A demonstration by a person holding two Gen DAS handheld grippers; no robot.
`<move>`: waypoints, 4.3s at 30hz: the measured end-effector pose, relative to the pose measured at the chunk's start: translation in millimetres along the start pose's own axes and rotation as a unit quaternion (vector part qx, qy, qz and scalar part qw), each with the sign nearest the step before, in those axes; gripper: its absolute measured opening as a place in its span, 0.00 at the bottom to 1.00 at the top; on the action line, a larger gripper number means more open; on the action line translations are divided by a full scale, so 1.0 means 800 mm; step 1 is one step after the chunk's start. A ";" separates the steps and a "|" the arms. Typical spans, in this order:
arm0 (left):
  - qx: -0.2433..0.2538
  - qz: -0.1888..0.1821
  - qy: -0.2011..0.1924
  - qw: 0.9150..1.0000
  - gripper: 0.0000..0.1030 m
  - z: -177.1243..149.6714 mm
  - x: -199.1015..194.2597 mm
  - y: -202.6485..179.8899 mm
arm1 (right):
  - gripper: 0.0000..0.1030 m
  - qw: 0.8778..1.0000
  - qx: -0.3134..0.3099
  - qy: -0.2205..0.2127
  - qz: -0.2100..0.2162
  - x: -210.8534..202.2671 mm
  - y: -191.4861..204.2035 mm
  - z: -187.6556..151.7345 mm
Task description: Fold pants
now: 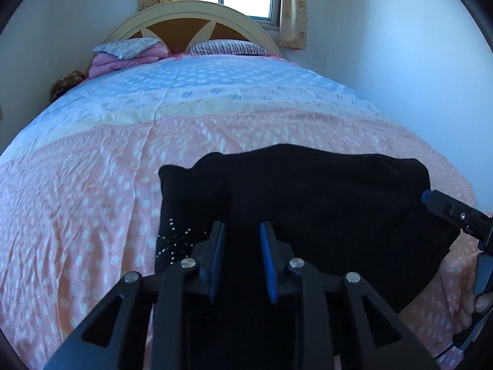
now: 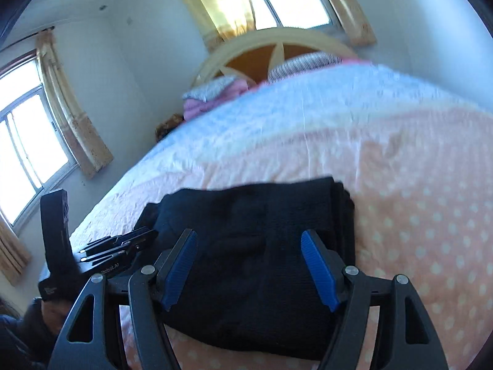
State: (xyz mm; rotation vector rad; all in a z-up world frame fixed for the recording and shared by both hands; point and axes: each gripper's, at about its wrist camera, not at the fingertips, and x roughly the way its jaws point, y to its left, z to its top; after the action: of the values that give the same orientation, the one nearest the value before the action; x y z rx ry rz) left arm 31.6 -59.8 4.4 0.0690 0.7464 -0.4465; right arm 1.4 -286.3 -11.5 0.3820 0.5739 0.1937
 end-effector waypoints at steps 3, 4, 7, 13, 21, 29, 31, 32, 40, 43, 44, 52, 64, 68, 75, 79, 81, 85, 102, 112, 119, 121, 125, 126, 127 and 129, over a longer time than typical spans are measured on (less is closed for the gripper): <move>0.002 -0.005 0.005 1.000 0.26 0.001 0.001 0.003 | 0.69 0.999 -0.039 0.012 -0.028 0.009 0.015 -0.004; 0.002 -0.004 0.005 1.000 0.26 0.001 0.000 0.002 | 0.69 0.997 -0.060 0.013 -0.043 0.011 0.024 -0.007; -0.004 0.001 0.005 1.000 0.27 0.002 0.001 0.000 | 0.69 0.994 -0.086 0.011 -0.062 0.013 0.033 -0.009; -0.023 0.001 0.017 1.000 0.27 0.009 0.005 0.002 | 0.69 0.993 -0.008 -0.070 -0.092 -0.032 -0.001 0.008; -0.030 0.008 0.024 0.999 0.27 0.010 0.005 0.002 | 0.69 0.995 0.063 0.016 -0.080 0.004 -0.035 -0.009; -0.026 -0.001 0.019 0.999 0.33 0.008 -0.001 0.004 | 0.70 0.994 0.014 0.042 -0.104 0.013 -0.017 -0.014; -0.025 -0.002 0.015 1.000 0.44 0.006 -0.009 0.005 | 0.70 0.993 -0.002 0.041 -0.115 0.015 -0.012 -0.014; -0.027 -0.002 0.012 1.000 0.48 0.005 -0.015 0.006 | 0.70 0.992 -0.008 0.041 -0.119 0.016 -0.010 -0.015; -0.049 0.049 -0.063 0.996 0.88 0.006 -0.064 0.031 | 0.63 0.990 -0.032 0.036 -0.132 0.015 -0.004 -0.014; -0.082 0.029 -0.036 0.996 0.88 0.008 -0.053 0.050 | 0.62 0.990 -0.032 0.039 -0.130 0.016 -0.002 -0.015; -0.095 0.021 -0.025 0.995 0.88 0.006 -0.047 0.054 | 0.62 0.991 -0.025 0.040 -0.124 0.015 -0.005 -0.015; -0.139 -0.046 0.040 0.988 0.87 -0.016 -0.007 0.056 | 0.63 0.996 0.040 0.022 -0.079 0.008 -0.027 -0.013; -0.125 -0.065 0.044 0.989 0.76 -0.015 -0.006 0.056 | 0.63 0.992 0.103 -0.040 -0.055 -0.022 -0.044 -0.003; -0.125 -0.066 0.045 0.989 0.71 -0.015 -0.006 0.057 | 0.63 0.991 0.127 0.001 -0.050 -0.004 -0.058 -0.007; -0.113 -0.071 0.041 0.990 0.45 -0.014 -0.009 0.053 | 0.62 0.996 0.048 0.033 -0.063 0.011 -0.020 -0.006; -0.109 -0.077 0.041 0.990 0.39 -0.013 -0.008 0.052 | 0.48 0.996 0.043 0.048 -0.060 0.015 -0.020 -0.007; -0.117 -0.078 0.040 0.989 0.39 -0.014 -0.007 0.054 | 0.48 0.996 0.067 0.044 -0.049 0.016 -0.031 -0.007; -0.149 -0.087 0.042 0.984 0.47 -0.017 -0.004 0.059 | 0.52 0.995 0.084 0.032 -0.036 0.018 -0.037 -0.013; -0.116 -0.046 0.050 0.991 0.23 -0.007 -0.008 0.046 | 0.41 0.993 -0.032 0.042 -0.109 0.021 0.006 -0.014; -0.077 -0.034 0.018 0.996 0.19 -0.003 -0.026 0.035 | 0.34 0.991 -0.056 -0.002 -0.120 0.008 0.017 -0.014; -0.062 -0.045 0.003 0.997 0.19 0.004 -0.038 0.034 | 0.33 0.989 -0.046 0.005 -0.139 0.011 0.025 -0.015; -0.067 -0.055 0.001 0.996 0.18 0.006 -0.042 0.040 | 0.33 0.991 -0.031 -0.004 -0.133 0.002 0.032 -0.010; -0.070 -0.049 -0.008 0.996 0.17 0.010 -0.051 0.053 | 0.33 0.991 -0.041 -0.017 -0.129 -0.005 0.059 0.003; -0.072 -0.047 -0.015 0.996 0.17 0.012 -0.055 0.059 | 0.33 0.991 -0.046 -0.018 -0.126 -0.004 0.066 0.006; -0.075 -0.043 -0.022 0.996 0.16 0.014 -0.060 0.067 | 0.33 0.991 -0.053 -0.020 -0.123 -0.002 0.076 0.009; -0.076 -0.030 -0.032 0.996 0.16 0.016 -0.067 0.081 | 0.32 0.991 -0.072 -0.020 -0.115 0.006 0.099 0.013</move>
State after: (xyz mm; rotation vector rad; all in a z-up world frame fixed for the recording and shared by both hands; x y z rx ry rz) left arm 32.3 15.8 44.0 -0.1101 0.7185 -0.4459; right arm 5.3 -215.8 25.8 0.1780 0.5554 0.0052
